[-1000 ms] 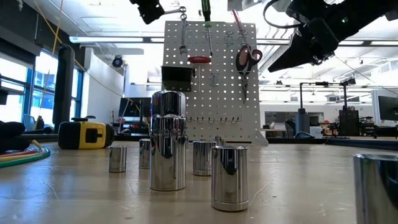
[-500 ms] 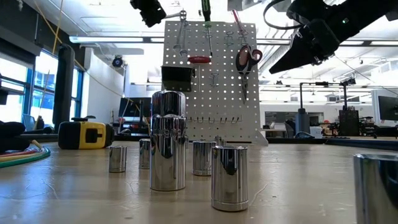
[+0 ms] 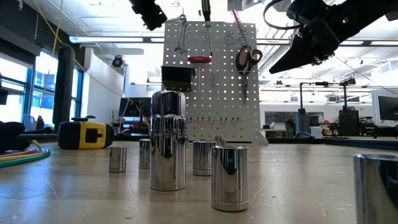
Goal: Hang tools onto peg board
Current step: Hang the silver wrench on the white peg board
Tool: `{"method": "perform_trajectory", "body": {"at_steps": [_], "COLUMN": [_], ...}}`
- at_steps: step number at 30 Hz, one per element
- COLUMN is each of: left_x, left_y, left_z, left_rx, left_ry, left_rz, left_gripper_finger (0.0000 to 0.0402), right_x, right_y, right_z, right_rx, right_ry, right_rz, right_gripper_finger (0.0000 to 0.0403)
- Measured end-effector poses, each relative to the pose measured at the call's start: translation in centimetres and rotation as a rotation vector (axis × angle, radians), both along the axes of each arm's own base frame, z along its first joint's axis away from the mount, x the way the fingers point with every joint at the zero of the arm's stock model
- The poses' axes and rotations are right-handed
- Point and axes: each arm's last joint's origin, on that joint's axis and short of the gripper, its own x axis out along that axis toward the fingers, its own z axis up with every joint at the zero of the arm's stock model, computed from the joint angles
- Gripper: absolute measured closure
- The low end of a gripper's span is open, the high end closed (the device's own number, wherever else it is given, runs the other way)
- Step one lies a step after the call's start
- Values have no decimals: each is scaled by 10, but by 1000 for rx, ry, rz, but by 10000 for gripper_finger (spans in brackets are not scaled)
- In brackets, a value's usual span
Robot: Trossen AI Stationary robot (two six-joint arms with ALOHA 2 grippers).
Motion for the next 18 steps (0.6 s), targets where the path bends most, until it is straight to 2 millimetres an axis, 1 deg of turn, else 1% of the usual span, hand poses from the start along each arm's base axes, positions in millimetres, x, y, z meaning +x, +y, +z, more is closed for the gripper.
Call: {"method": "perform_trajectory", "body": {"at_steps": [5,6,12,15,18], "left_x": [0,1,0,-1,-3], "left_y": [1,1,1,1,0], "left_z": [0,0,-2,-6,-10], "left_rx": [-7,-9,-30,-53,-78], "left_ry": [-15,-19,-26,-18,-1], "left_rz": [-16,-18,-15,-11,-5], "left_gripper_finger": [370,365,288,264,251], "right_x": [0,0,0,0,0], "right_y": [0,0,0,0,0], "right_z": [0,0,0,0,0], "right_rx": [6,6,12,13,15], "right_ry": [-3,-3,-5,-6,-7], "right_rz": [-4,-4,-7,-8,-9], "right_gripper_finger": [387,387,387,387,387]}}
